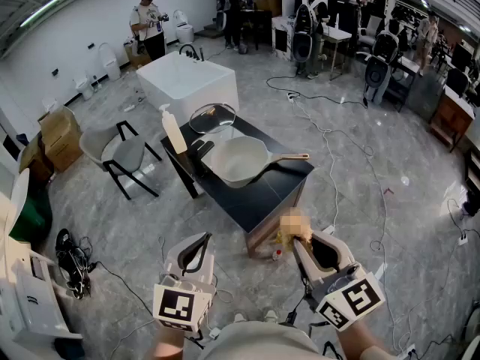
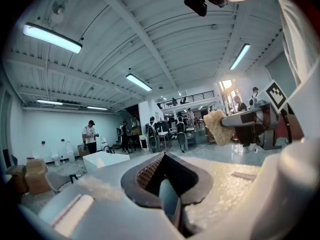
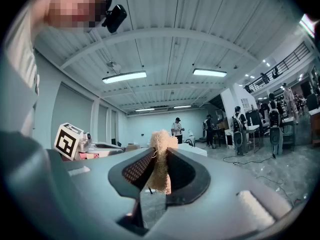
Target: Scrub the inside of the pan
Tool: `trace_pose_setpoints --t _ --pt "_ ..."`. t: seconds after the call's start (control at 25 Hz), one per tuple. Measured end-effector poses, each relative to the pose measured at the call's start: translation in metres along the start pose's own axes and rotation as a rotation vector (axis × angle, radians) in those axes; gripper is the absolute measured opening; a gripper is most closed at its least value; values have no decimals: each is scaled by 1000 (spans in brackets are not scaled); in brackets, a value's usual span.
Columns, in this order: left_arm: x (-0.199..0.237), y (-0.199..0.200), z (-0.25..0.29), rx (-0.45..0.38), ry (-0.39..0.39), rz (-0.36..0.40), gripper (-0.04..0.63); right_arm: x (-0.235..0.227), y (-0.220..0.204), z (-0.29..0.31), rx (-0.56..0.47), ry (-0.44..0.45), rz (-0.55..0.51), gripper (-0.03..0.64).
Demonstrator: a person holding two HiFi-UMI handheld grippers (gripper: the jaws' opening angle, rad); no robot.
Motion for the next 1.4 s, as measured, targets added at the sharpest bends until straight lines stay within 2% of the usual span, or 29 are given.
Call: trace_pose_setpoints --t 0.4,0.56,0.76,1.08,1.28,1.4 --pt "-19 6 8 -2 0 -12 2 -14 -2 -18 -6 8 18 78" --pt "-33 6 6 3 6 -15 2 -17 -5 -27 -3 37 3 77" --pt "-47 7 9 26 12 44 2 -30 -9 -40 -12 41 16 78" --pt "-58 12 4 -1 33 36 2 -44 -14 -48 -6 31 33 78" --pt "-52 7 11 -15 17 -48 2 -48 -22 -36 0 38 25 80" --pt "-44 3 20 -28 29 -65 2 -53 -25 -25 5 35 13 80"
Point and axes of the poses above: the fingertips, and each gripper's own axes: z forward along the fingers, x to its left, y out of its top, the point moved 8 cm from there along -z, backward along the fingers, and after that the axes turned 2 degrees about y, right-handed, at the moved point
